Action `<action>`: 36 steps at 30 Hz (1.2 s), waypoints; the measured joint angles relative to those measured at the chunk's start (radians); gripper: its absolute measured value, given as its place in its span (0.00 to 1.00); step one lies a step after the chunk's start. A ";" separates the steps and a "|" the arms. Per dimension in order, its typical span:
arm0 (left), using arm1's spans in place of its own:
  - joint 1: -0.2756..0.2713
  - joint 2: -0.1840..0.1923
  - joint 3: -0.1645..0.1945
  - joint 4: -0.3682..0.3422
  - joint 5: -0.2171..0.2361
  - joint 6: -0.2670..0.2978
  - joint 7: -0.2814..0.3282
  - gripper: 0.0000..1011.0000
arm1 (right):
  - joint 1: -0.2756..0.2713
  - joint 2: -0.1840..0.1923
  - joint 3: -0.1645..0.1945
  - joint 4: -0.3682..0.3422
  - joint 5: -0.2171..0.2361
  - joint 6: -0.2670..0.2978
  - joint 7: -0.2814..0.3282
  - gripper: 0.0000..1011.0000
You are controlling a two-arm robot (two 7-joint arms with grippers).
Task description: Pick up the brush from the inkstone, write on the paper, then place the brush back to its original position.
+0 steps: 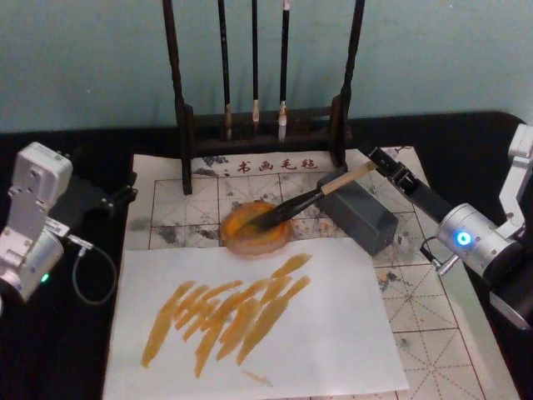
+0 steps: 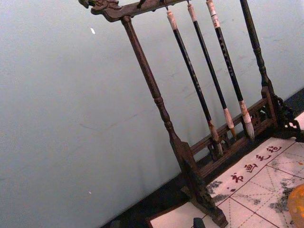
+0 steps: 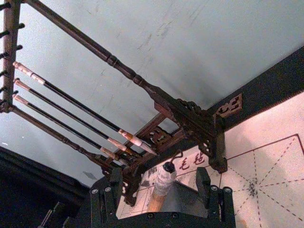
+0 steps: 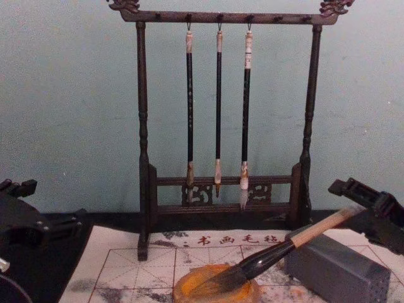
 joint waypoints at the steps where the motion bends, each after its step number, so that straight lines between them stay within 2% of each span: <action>1: 0.000 0.000 0.000 0.000 0.000 0.000 0.000 0.99 | 0.000 0.000 0.000 0.000 0.000 0.000 0.000 0.99; 23: 0.000 0.000 0.000 0.000 0.000 0.000 0.000 0.99 | 0.000 0.000 0.001 -0.001 -0.002 0.001 0.000 0.98; 31: 0.000 0.000 0.000 0.000 0.000 0.000 0.000 0.99 | 0.000 0.000 0.001 -0.001 -0.002 0.001 0.000 0.81; 34: 0.000 0.000 0.000 0.000 0.000 0.000 0.000 0.99 | 0.000 0.000 0.001 -0.001 -0.002 0.001 0.000 0.68; 36: 0.000 0.000 0.000 0.000 0.000 0.000 0.000 0.99 | 0.000 0.000 0.001 -0.001 -0.002 0.001 0.000 0.65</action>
